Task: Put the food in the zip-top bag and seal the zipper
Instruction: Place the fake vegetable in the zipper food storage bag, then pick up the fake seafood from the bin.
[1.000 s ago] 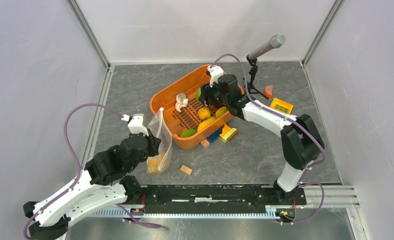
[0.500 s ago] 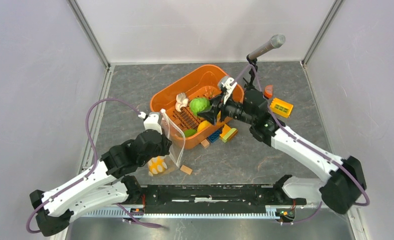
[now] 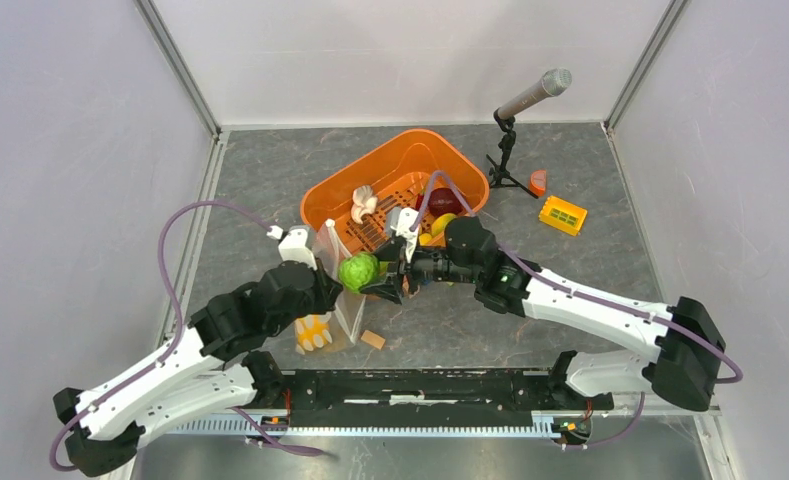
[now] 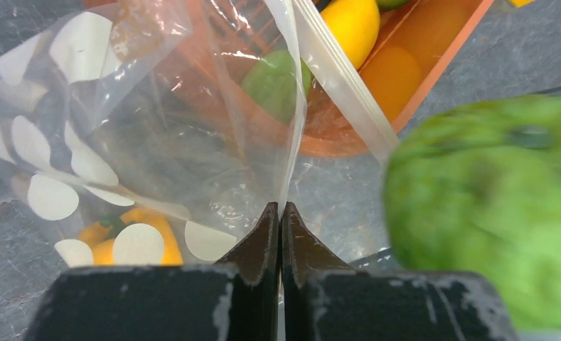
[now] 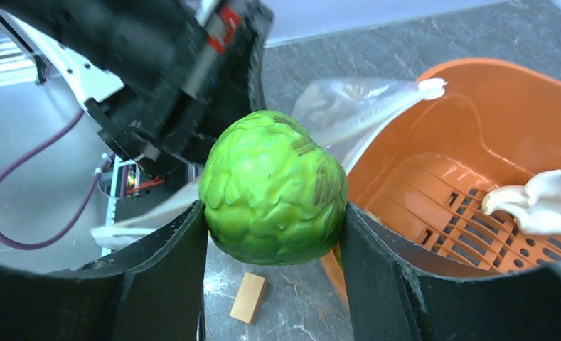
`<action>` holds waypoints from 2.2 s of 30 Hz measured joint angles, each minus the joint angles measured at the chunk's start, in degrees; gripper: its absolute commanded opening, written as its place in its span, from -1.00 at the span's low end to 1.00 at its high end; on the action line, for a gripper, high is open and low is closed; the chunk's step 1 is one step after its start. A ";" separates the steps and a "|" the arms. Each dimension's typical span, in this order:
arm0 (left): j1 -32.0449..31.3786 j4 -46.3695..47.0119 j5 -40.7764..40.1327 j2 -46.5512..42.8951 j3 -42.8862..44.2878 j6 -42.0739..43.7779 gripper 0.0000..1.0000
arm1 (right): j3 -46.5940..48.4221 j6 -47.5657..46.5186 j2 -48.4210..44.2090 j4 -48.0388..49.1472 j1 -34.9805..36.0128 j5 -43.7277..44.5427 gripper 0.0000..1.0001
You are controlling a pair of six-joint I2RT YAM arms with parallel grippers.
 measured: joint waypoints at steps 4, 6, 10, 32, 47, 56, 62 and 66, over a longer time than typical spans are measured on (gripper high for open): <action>0.00 -1.81 -0.96 -3.26 1.18 -0.17 -0.95 | 0.24 -1.62 2.25 -1.18 1.33 1.09 -0.19; 0.00 -2.51 -1.33 -3.76 2.16 -0.17 -0.95 | 1.36 -2.64 3.87 -2.27 2.19 2.25 -0.17; 0.02 -4.57 -2.45 -2.40 3.43 -0.13 -0.94 | 4.66 -4.24 7.10 -5.55 4.42 7.61 -0.17; 0.00 -15.80 -5.88 -6.67 11.08 -0.13 -0.85 | 14.51 -12.48 13.31 -15.41 9.79 17.25 0.45; 0.00 -21.90 -10.32 -13.49 12.57 -0.09 -0.79 | 15.87 -9.60 13.88 -11.19 9.79 8.81 0.69; 0.00 -21.90 -11.56 -12.17 12.57 -0.04 -0.79 | 11.65 -10.01 7.63 -7.23 8.94 19.47 0.73; 0.00 -21.92 -12.39 -11.72 12.57 -0.02 -0.79 | 11.61 -4.66 7.63 -2.34 -0.85 27.02 0.71; 0.00 -21.88 -12.44 -11.72 12.55 -0.02 -0.79 | 15.78 0.42 15.98 -2.60 -7.54 28.94 0.76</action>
